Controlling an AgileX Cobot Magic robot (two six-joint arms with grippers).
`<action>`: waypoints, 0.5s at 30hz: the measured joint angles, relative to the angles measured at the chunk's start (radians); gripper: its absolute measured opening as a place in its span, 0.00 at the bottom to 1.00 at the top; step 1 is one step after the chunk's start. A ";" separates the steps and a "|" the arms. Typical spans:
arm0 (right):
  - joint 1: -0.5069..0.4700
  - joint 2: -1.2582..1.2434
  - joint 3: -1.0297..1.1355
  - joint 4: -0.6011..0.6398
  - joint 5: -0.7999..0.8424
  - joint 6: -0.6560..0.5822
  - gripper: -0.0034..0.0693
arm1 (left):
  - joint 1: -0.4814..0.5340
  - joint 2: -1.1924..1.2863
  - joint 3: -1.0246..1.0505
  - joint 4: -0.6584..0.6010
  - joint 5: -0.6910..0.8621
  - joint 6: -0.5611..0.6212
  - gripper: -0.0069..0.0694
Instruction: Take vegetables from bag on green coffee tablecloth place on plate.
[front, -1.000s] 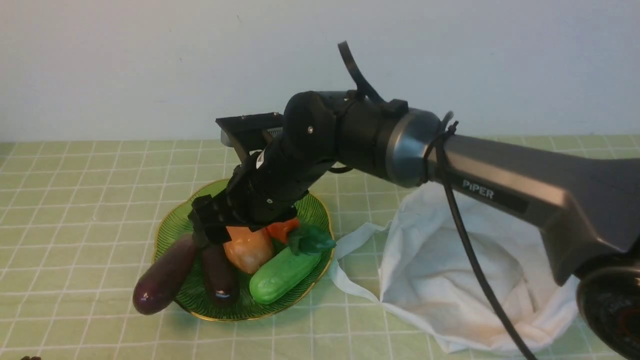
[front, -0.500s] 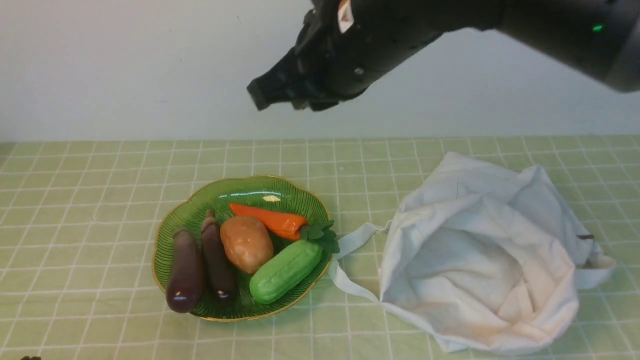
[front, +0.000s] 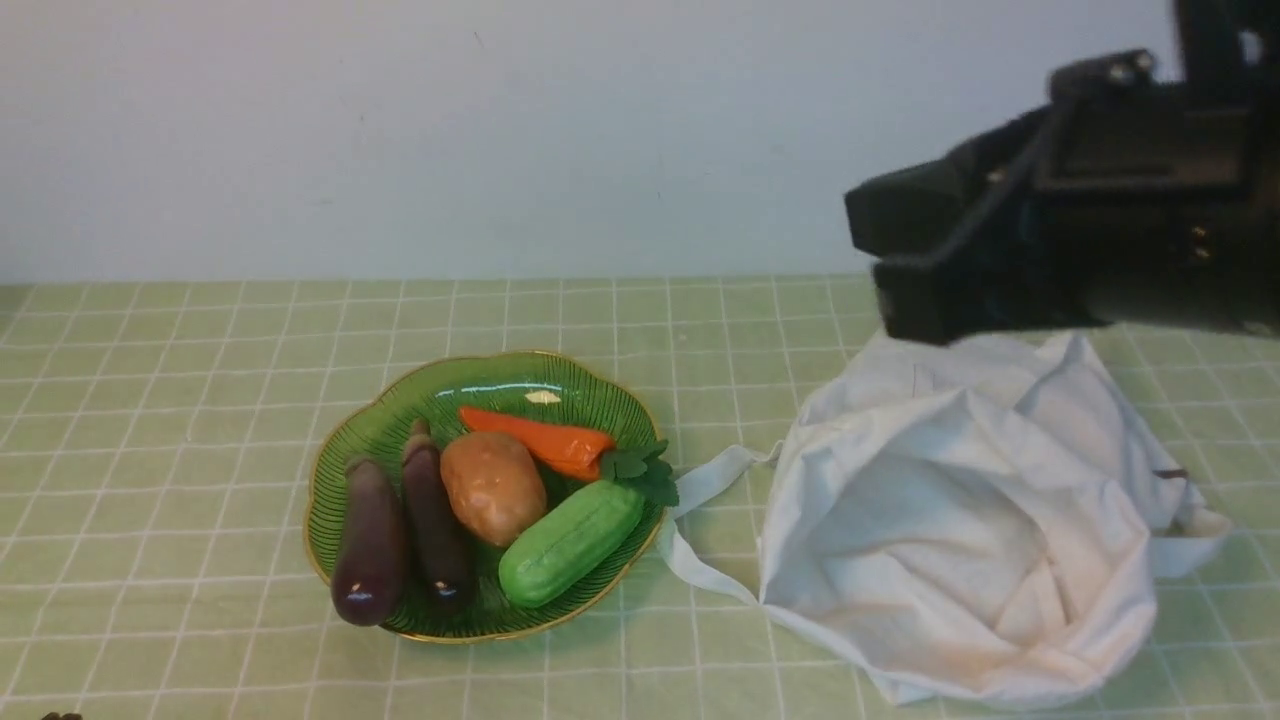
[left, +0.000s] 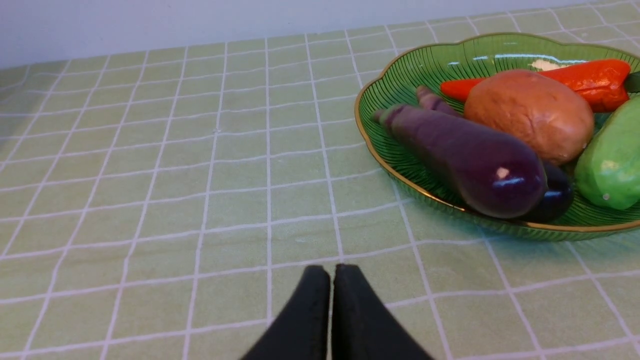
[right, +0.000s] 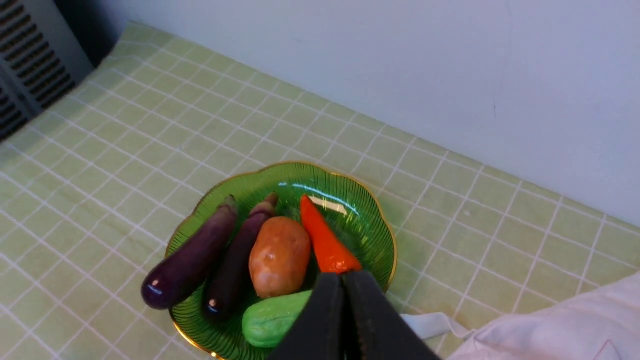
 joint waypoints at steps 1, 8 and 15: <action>0.000 -0.064 0.035 -0.001 -0.034 0.001 0.03 | 0.000 0.000 0.000 0.000 0.000 0.000 0.08; 0.000 -0.297 0.118 -0.003 -0.093 0.001 0.03 | 0.000 0.000 0.000 0.000 0.000 0.000 0.08; 0.000 -0.441 0.122 -0.004 -0.091 0.000 0.03 | 0.000 0.000 0.000 0.000 0.000 0.000 0.08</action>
